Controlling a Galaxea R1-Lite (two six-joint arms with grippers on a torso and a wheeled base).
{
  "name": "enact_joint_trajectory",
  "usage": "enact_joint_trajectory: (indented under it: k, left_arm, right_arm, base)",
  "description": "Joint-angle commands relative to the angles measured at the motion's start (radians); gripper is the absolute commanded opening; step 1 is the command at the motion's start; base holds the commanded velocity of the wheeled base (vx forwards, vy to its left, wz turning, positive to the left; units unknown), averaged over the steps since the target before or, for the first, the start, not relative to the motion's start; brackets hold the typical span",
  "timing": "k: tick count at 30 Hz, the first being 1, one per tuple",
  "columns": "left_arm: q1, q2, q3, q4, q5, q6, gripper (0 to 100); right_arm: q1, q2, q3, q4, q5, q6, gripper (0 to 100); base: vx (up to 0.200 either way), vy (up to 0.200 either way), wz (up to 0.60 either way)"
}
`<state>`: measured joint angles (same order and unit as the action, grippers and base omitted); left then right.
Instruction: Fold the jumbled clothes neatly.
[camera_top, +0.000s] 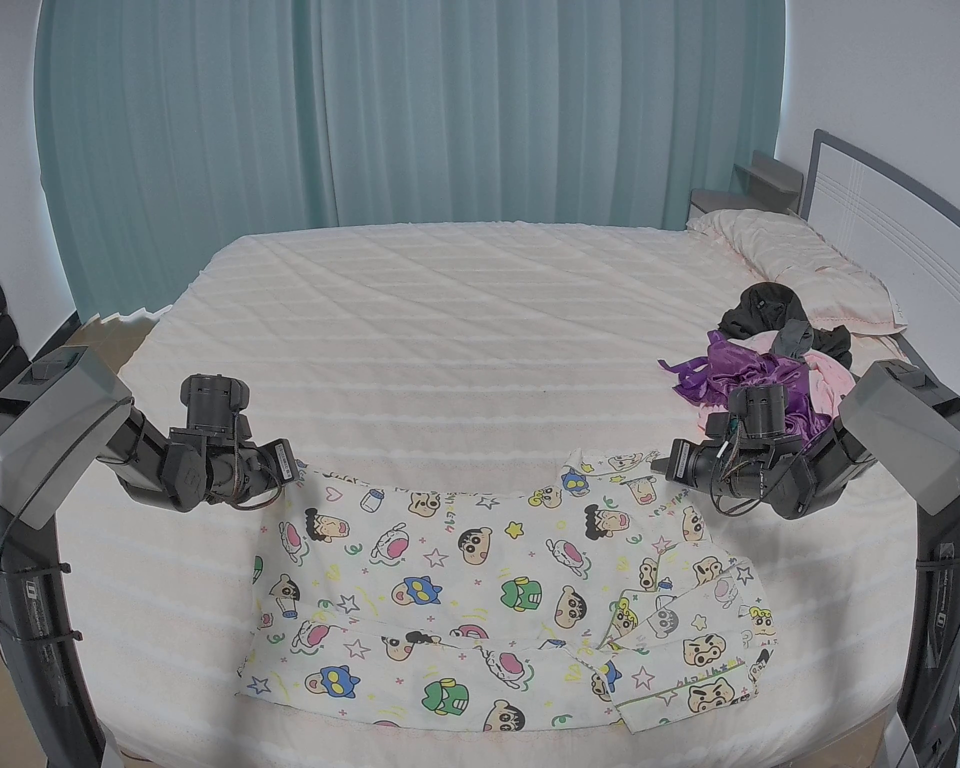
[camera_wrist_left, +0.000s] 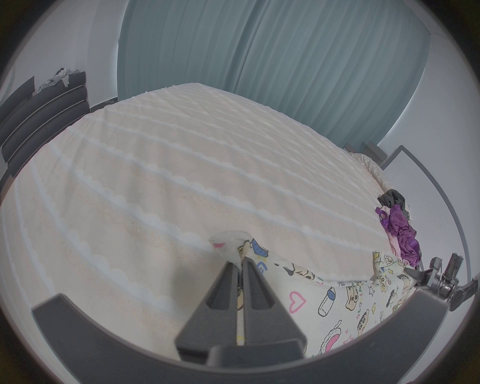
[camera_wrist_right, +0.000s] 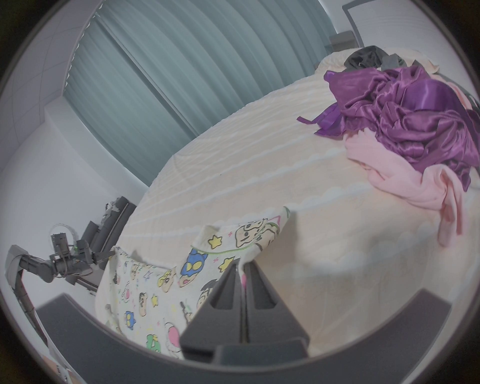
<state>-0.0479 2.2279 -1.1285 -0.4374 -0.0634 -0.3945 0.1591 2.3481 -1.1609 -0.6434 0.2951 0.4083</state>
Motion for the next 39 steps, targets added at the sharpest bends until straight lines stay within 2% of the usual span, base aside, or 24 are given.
enact_joint_trajectory:
  k: [1, 6, 13, 16, 20, 26, 29, 32, 33, 34, 39]
  left_arm:
    - [0.000, -0.011, 0.004, 0.003, -0.001, -0.003, 0]
    - [0.000, -0.033, 0.021, 0.000, -0.006, -0.007, 0]
    - [0.002, -0.100, 0.110, -0.003, -0.026, -0.004, 0]
    - [0.019, -0.145, 0.168, -0.024, -0.061, -0.004, 0]
    - [0.023, -0.178, 0.230, -0.044, -0.085, -0.001, 0]
    - [0.026, -0.251, 0.420, -0.184, -0.110, 0.006, 0]
    - [0.025, -0.269, 0.507, -0.241, -0.119, 0.013, 0]
    - [0.025, -0.269, 0.516, -0.247, -0.121, 0.014, 0]
    - [0.025, -0.266, 0.601, -0.311, -0.136, 0.037, 0]
    - [0.025, -0.263, 0.625, -0.334, -0.138, 0.039, 0]
    - [0.025, -0.260, 0.720, -0.400, -0.139, 0.039, 0]
  right_arm:
    - [-0.012, -0.026, 0.030, -0.001, 0.038, 0.012, 0]
    - [-0.050, -0.079, 0.081, -0.001, 0.150, 0.058, 0]
    - [-0.093, -0.147, 0.153, -0.001, 0.256, 0.070, 0]
    - [-0.110, -0.191, 0.219, -0.002, 0.337, 0.067, 0]
    - [-0.113, -0.219, 0.273, -0.002, 0.378, 0.058, 0]
    - [-0.133, -0.302, 0.460, -0.055, 0.473, 0.041, 0]
    - [-0.133, -0.314, 0.553, -0.114, 0.483, 0.032, 0]
    - [-0.133, -0.314, 0.564, -0.121, 0.483, 0.030, 0]
    - [-0.128, -0.306, 0.672, -0.194, 0.483, 0.004, 0]
    - [-0.128, -0.303, 0.701, -0.214, 0.483, -0.003, 0]
    - [-0.133, -0.302, 0.773, -0.240, 0.473, -0.009, 0]
  base:
    - [0.000, 0.000, 0.00]
    - [0.000, 0.000, 0.00]
    - [0.000, 0.000, 0.00]
    - [0.000, 0.000, 0.00]
    - [0.000, 0.000, 0.00]
    - [0.000, 0.000, 0.00]
    - [0.000, 0.000, 0.00]
    - [0.000, 0.000, 0.00]
    - [0.000, 0.000, 0.00]
    - [0.000, 0.000, 0.00]
    - [0.000, 0.000, 0.00]
